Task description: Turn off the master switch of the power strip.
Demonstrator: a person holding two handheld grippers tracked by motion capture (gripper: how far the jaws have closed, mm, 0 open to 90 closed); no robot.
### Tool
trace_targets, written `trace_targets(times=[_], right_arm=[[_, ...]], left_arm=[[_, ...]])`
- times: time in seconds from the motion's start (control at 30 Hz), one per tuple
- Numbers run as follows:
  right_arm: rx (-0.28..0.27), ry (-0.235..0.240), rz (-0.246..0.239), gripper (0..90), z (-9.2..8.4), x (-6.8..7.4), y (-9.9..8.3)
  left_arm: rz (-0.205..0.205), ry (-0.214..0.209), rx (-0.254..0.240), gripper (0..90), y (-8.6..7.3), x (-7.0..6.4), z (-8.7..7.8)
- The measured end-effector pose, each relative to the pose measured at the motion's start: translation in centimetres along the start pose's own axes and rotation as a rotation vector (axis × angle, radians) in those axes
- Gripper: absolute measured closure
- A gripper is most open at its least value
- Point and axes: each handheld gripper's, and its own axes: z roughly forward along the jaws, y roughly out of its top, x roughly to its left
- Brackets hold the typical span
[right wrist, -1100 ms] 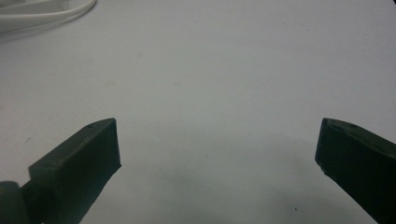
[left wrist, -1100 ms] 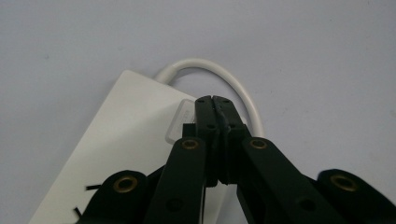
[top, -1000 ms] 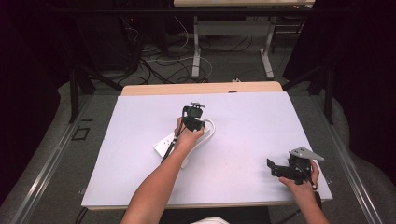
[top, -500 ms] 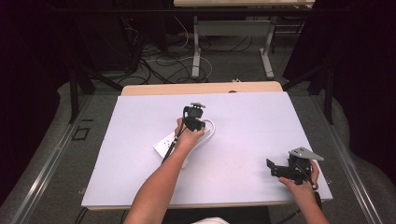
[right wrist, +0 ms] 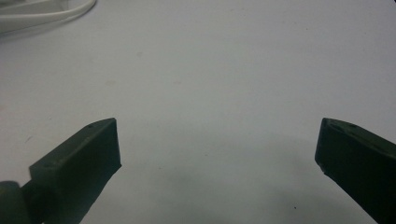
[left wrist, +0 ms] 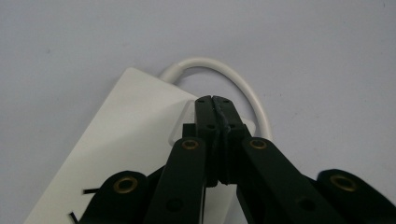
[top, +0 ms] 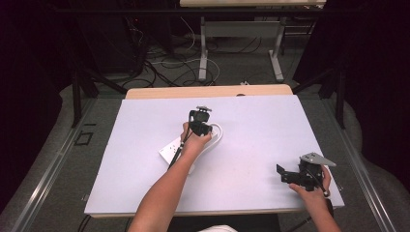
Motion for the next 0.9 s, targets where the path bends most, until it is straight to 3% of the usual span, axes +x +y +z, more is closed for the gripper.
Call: trace_targets(times=[0.03, 0.13, 0.17, 0.27, 0.67, 0.9], right_arm=[[-0.021, -0.005, -0.007, 0.0, 0.14, 0.01, -0.03], [-0.015, 0.006, -0.002, 0.0, 0.01, 0.11, 0.01], [-0.042, -0.007, 0.003, 0.0, 0.22, 0.17, -0.06], [-0.002, 0.0, -0.007, 0.0, -0.07, -0.01, -0.01], [-0.02, -0.002, 0.0, 0.0, 0.04, 0.16, -0.04], [-0.009, 0.003, -0.006, 0.0, -0.04, 0.03, -0.02]], left_arm=[[0.006, 0.006, -0.004, 90.0, 0.01, -0.08, 0.04], [0.007, 0.014, 0.001, 90.0, 0.01, 0.01, -0.03], [0.0, 0.016, 0.0, 90.0, 0.02, 0.16, -0.09], [0.003, 0.018, 0.0, 90.0, 0.05, 0.36, -0.21], [-0.004, 0.02, -0.013, 90.0, 0.13, 0.45, -0.47], [-0.005, 0.019, -0.022, 82.4, 0.13, 0.5, -0.66]])
